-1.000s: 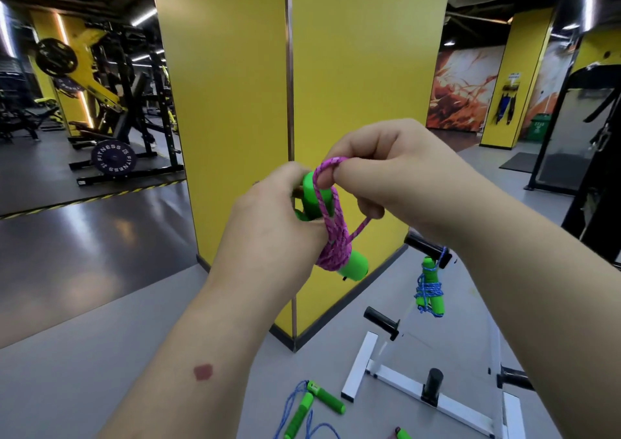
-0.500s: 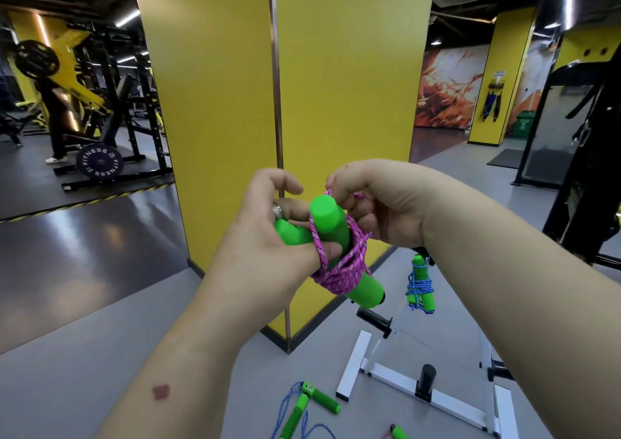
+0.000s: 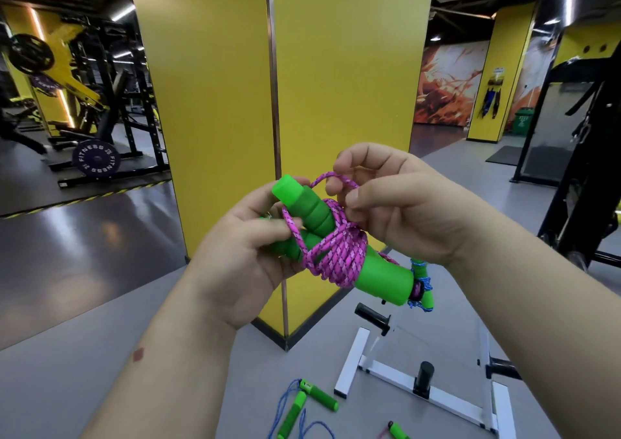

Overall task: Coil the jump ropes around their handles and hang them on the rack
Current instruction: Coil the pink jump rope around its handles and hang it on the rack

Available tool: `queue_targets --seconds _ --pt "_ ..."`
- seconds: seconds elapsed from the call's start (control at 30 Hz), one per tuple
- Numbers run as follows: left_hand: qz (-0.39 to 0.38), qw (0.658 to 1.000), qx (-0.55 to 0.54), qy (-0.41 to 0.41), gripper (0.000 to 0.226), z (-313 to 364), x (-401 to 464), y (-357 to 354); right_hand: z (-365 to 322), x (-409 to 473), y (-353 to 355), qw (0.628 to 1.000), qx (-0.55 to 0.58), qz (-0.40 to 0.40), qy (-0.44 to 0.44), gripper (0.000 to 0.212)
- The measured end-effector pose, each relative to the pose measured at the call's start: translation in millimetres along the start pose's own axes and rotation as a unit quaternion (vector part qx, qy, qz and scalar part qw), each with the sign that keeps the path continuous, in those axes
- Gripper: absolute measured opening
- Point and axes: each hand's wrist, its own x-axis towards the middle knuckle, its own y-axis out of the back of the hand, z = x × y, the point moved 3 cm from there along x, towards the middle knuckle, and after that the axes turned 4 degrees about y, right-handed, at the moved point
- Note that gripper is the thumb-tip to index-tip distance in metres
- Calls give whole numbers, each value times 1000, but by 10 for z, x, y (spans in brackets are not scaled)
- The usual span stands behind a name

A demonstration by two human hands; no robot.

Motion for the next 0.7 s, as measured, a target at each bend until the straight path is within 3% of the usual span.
queue_targets --seconds 0.13,0.3,0.4,0.47,0.63,0.7 --pt "13 999 -28 13 41 33 13 4 11 -18 25 999 21 -32 14 41" --pt "31 999 -6 -23 39 49 36 -93 18 16 62 998 61 -5 25 49" --pt "97 993 19 -60 59 25 50 -156 18 21 48 995 94 15 37 48" --pt "133 988 -20 -73 56 -12 66 -183 8 5 24 994 93 22 50 44" --pt "118 979 -152 -65 40 -160 129 -228 27 -71 2 999 -4 0 47 42" --pt "116 978 -167 -38 38 -229 169 -224 17 -102 102 992 -120 3 43 48"
